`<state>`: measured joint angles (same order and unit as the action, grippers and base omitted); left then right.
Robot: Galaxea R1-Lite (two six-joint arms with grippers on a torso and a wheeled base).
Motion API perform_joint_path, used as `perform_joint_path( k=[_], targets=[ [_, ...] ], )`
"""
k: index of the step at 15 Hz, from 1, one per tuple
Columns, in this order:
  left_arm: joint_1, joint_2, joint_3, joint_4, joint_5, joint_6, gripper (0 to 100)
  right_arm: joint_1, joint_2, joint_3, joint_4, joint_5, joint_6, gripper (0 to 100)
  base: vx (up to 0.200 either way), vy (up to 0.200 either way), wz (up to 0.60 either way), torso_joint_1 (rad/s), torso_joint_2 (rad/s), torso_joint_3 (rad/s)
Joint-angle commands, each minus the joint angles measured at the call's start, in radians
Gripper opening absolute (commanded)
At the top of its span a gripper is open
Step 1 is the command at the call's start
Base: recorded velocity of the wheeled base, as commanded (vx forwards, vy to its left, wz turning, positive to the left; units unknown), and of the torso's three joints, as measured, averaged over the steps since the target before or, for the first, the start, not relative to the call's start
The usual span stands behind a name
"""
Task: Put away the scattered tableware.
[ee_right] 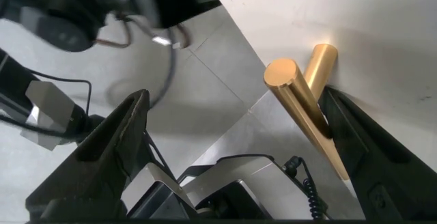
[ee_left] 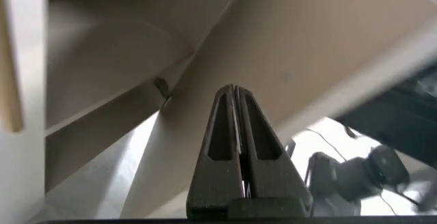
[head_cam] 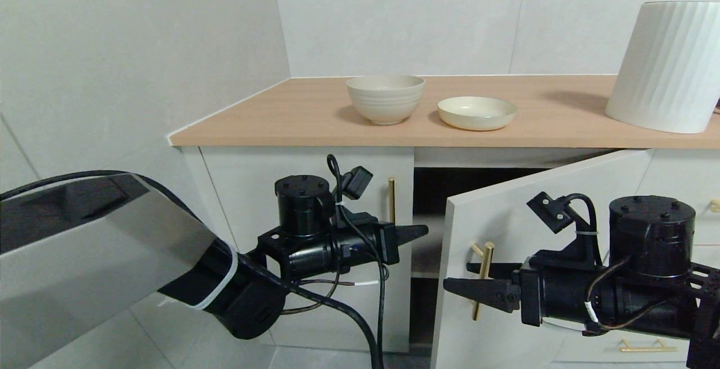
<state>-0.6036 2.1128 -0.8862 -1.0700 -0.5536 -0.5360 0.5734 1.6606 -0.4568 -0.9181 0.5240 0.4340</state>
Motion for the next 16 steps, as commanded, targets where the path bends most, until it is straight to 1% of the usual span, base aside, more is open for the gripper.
perform_joint_path(
  k=[1, 2, 4, 9, 10, 12, 14, 15, 16],
  targets=[
    [-0.002, 0.069, -0.051, 0.002, -0.003, -0.001, 0, 0.006, 0.004, 0.003, 0.001, 0.001, -0.001, 100, 0.0, 0.0, 0.0, 0.0, 0.0, 0.0],
    [-0.019, 0.105, -0.079, -0.002, 0.003, 0.002, 0, 0.006, 0.001, 0.007, 0.002, 0.002, -0.001, 100, 0.0, 0.0, 0.0, 0.0, 0.0, 0.0],
    [-0.053, 0.11, -0.097, -0.004, 0.014, 0.002, 0, 0.006, -0.004, 0.012, 0.001, 0.001, -0.003, 100, 0.0, 0.0, 0.0, 0.0, 0.0, 0.0],
    [-0.067, 0.112, -0.128, -0.005, 0.015, 0.002, 0, -0.001, -0.012, 0.018, 0.005, -0.001, -0.029, 100, 0.0, 0.0, 0.0, 0.0, 0.0, 0.0],
    [-0.077, 0.112, -0.128, -0.005, 0.017, 0.004, 0, -0.018, -0.013, 0.018, 0.008, -0.004, -0.06, 100, 0.0, 0.0, 0.0, 0.0, 0.0, 0.0],
    [-0.081, 0.119, -0.137, -0.004, 0.018, 0.004, 0, -0.043, -0.035, 0.021, 0.021, -0.009, -0.089, 100, 0.0, 0.0, 0.0, 0.0, 0.0, 0.0],
    [-0.085, 0.131, -0.148, -0.004, 0.023, 0.004, 0, -0.058, -0.056, 0.015, 0.028, -0.01, -0.098, 100, 0.0, 0.0, 0.0, 0.0, 0.0, 0.0],
    [-0.087, 0.131, -0.149, -0.004, 0.029, 0.004, 0, -0.078, -0.058, 0.024, 0.028, -0.025, -0.124, 100, 0.0, 0.0, 0.0, 0.0, 0.0, 0.0],
    [-0.087, 0.131, -0.151, -0.004, 0.034, 0.004, 0, -0.084, -0.058, 0.044, 0.028, -0.082, -0.153, 100, 0.0, 0.0, 0.0, 0.0, 0.0, 0.0]
  ],
)
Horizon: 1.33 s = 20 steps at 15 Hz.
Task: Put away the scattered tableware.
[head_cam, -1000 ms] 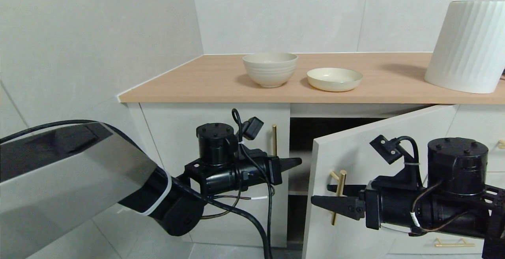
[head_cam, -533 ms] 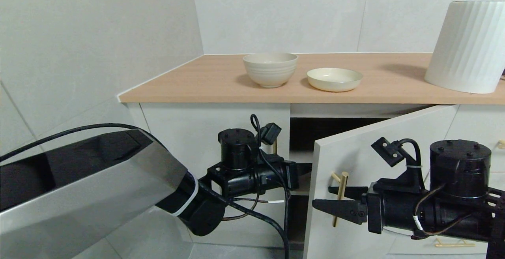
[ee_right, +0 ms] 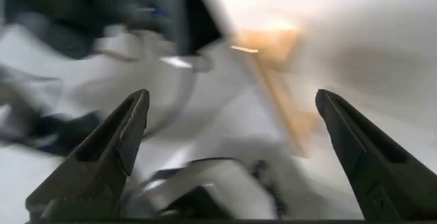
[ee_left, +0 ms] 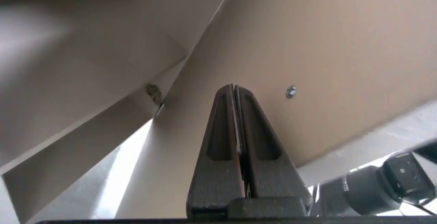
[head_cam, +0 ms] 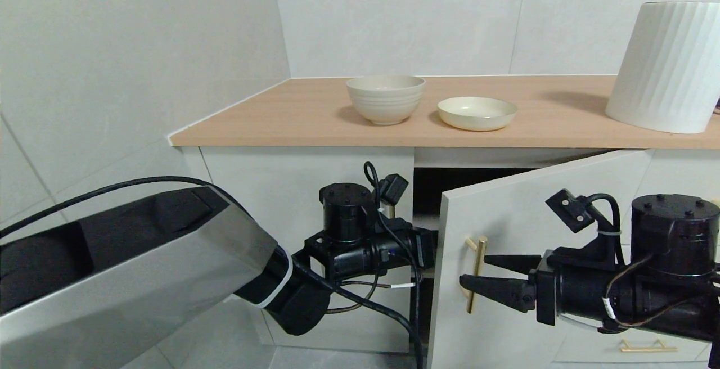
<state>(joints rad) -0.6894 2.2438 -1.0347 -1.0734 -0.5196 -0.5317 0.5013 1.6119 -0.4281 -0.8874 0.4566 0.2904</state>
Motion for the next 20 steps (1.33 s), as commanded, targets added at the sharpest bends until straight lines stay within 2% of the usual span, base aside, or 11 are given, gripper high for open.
perform_joint_path(
  k=[1, 3, 4, 6, 10, 11, 16, 20],
  targets=[
    [-0.001, 0.0, -0.004, 0.0, 0.0, -0.001, 0, -0.012, -0.01, 0.032, -0.002, -0.084, -0.033, 100, 0.0, 0.0, 0.0, 0.0, 0.0, 0.0],
    [-0.002, 0.0, -0.005, 0.0, 0.0, -0.001, 0, -0.009, -0.046, 0.074, -0.002, -0.159, -0.054, 100, 0.0, 0.0, 0.0, 0.0, 0.0, 0.0],
    [-0.006, 0.0, -0.005, 0.0, 0.001, -0.001, 0, -0.007, -0.081, 0.092, 0.001, -0.159, -0.053, 100, 0.0, 0.0, 0.0, 0.0, 0.0, 0.0],
    [-0.01, 0.01, -0.005, -0.002, 0.01, -0.001, 0, 0.01, -0.176, 0.115, 0.09, -0.156, -0.053, 100, 0.0, 0.0, 0.0, 0.0, 0.0, 0.0],
    [-0.019, -0.01, 0.004, 0.001, 0.01, -0.001, 0, 0.152, -0.429, 0.078, 0.455, -0.144, -0.054, 100, 0.0, 0.0, 0.0, 0.0, 0.0, 0.0],
    [-0.019, -0.01, 0.001, 0.001, 0.01, -0.001, 0, 0.172, -0.44, 0.068, 0.504, -0.142, -0.054, 100, 0.0, 0.0, 0.0, 0.0, 0.0, 0.0],
    [-0.03, -0.038, 0.022, 0.018, 0.009, 0.001, 0, 0.181, -0.443, 0.068, 0.521, -0.107, -0.054, 100, 0.0, 0.0, 0.0, 0.0, 0.0, 0.0],
    [-0.032, -0.03, 0.016, 0.024, 0.009, 0.001, 0, 0.181, -0.448, 0.068, 0.524, -0.107, -0.054, 100, -0.2, 0.0, 0.0, 0.002, 0.01, 0.002]
  ],
)
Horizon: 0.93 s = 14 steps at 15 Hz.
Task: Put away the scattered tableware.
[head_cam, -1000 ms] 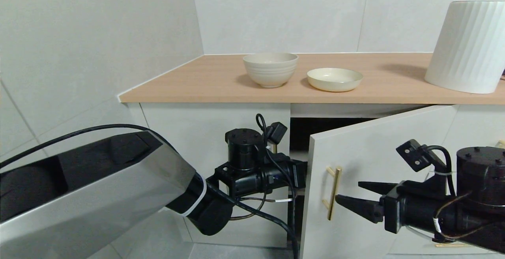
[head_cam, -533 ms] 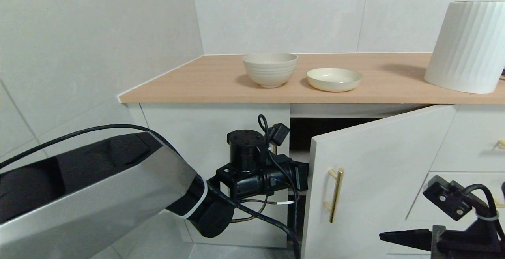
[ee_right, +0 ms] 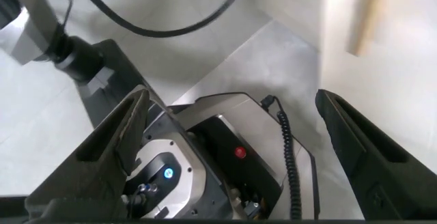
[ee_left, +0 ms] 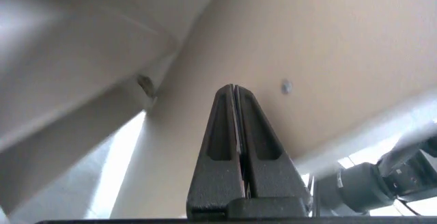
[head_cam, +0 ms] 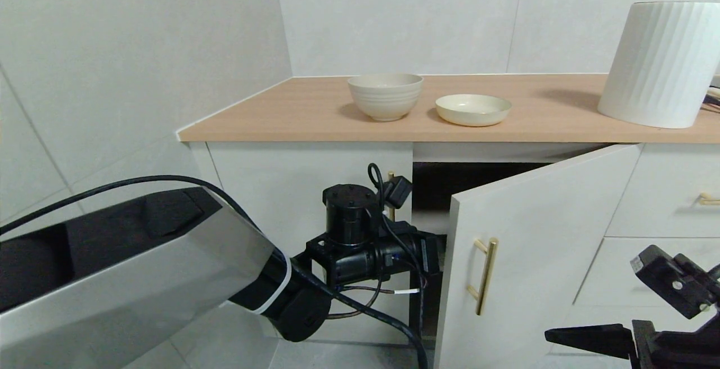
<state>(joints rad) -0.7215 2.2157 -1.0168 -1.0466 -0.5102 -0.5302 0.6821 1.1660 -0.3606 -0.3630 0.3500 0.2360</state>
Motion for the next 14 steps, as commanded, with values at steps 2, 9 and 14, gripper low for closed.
perform_joint_path(
  k=[2, 9, 14],
  targets=[
    [0.001, 0.009, -0.036, 0.033, -0.001, -0.002, 0, 0.002, 0.0, 0.003, 0.001, 0.004, 0.0, 100, -0.2, 0.0, 0.0, 0.002, 0.0, 0.0],
    [-0.001, 0.036, -0.144, 0.129, 0.001, -0.002, 0, 0.004, -0.002, 0.006, 0.001, 0.007, -0.003, 100, 0.0, 0.0, 0.0, 0.0, 0.0, 0.0],
    [-0.001, 0.056, -0.215, 0.183, 0.001, -0.004, 0, 0.004, -0.002, 0.006, 0.001, 0.007, -0.004, 100, -0.12, 0.0, 0.0, 0.005, 0.0, 0.0]
  ],
)
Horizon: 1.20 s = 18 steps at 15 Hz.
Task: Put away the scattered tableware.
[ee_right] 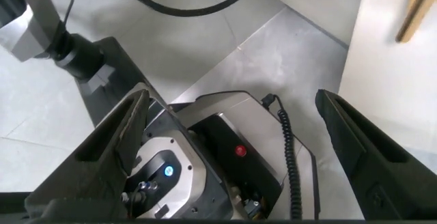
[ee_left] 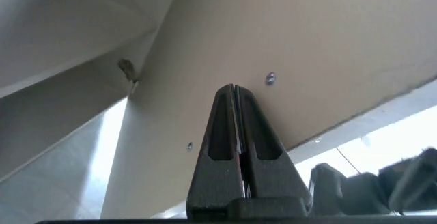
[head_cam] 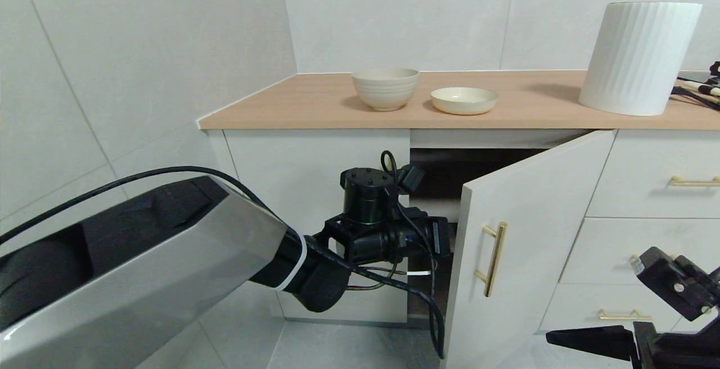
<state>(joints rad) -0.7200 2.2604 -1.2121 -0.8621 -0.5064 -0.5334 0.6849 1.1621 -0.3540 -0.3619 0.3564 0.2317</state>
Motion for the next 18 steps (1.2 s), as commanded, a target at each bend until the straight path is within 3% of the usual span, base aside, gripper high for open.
perform_joint_path(
  k=[1, 9, 12, 15, 16, 18],
  targets=[
    [-0.003, 0.016, -0.03, 0.0, -0.003, 0.0, 0, 0.001, 0.002, 0.0, 0.0, 0.001, 0.0, 100, 0.0, 0.0, 0.0, 0.0, 0.0, 0.0],
    [-0.019, 0.037, -0.079, 0.032, 0.002, 0.0, 0, 0.019, 0.001, 0.0, 0.0, 0.006, 0.001, 100, 0.0, 0.0, 0.0, 0.0, 0.0, 0.0],
    [-0.052, 0.033, -0.156, 0.16, 0.097, 0.003, 0, 0.025, -0.036, 0.0, 0.0, 0.065, 0.003, 100, 0.0, 0.0, 0.0, 0.0, 0.0, 0.0],
    [-0.068, 0.027, -0.155, 0.158, 0.1, 0.004, 0, 0.025, -0.05, 0.0, 0.001, 0.073, 0.003, 100, 0.0, 0.0, 0.0, 0.0, 0.0, 0.0],
    [-0.095, 0.008, -0.138, 0.161, 0.098, 0.015, 0, 0.027, -0.065, 0.0, 0.0, 0.078, 0.005, 100, 0.0, 0.0, 0.0, 0.0, 0.0, 0.0],
    [-0.2, -0.091, -0.006, 0.161, 0.069, 0.113, 0, 0.047, -0.171, 0.001, 0.003, 0.193, 0.008, 100, 0.0, 0.0, 0.0, 0.0, 0.0, 0.0]
  ],
)
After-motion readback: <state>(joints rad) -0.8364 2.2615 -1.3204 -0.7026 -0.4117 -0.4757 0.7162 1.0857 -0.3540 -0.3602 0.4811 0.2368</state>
